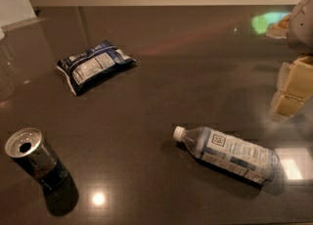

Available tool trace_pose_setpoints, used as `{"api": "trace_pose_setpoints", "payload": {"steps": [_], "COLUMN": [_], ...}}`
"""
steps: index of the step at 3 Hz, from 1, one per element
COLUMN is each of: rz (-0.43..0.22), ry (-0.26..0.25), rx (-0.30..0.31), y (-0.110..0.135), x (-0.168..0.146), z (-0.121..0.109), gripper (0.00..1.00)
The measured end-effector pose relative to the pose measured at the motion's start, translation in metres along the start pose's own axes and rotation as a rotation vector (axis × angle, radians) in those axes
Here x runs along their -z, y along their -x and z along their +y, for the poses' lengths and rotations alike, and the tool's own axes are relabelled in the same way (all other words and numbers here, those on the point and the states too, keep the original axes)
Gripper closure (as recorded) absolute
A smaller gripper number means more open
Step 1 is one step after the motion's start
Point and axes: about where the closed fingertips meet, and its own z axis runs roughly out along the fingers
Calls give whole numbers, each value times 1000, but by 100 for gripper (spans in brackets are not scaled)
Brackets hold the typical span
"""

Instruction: Move blue plastic bottle near blue chip bag

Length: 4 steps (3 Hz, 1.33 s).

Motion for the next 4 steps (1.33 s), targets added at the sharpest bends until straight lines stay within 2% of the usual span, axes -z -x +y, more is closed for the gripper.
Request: {"api": "trace_pose_setpoints", "payload": {"steps": [1,2,4], "rz": [0,-7,-39], "ry": [0,35,141], "rx": [0,17,51], "y": [0,3,9], "x": [0,-5,-23], "z": [0,16,72], "gripper": [0,0,0]}}
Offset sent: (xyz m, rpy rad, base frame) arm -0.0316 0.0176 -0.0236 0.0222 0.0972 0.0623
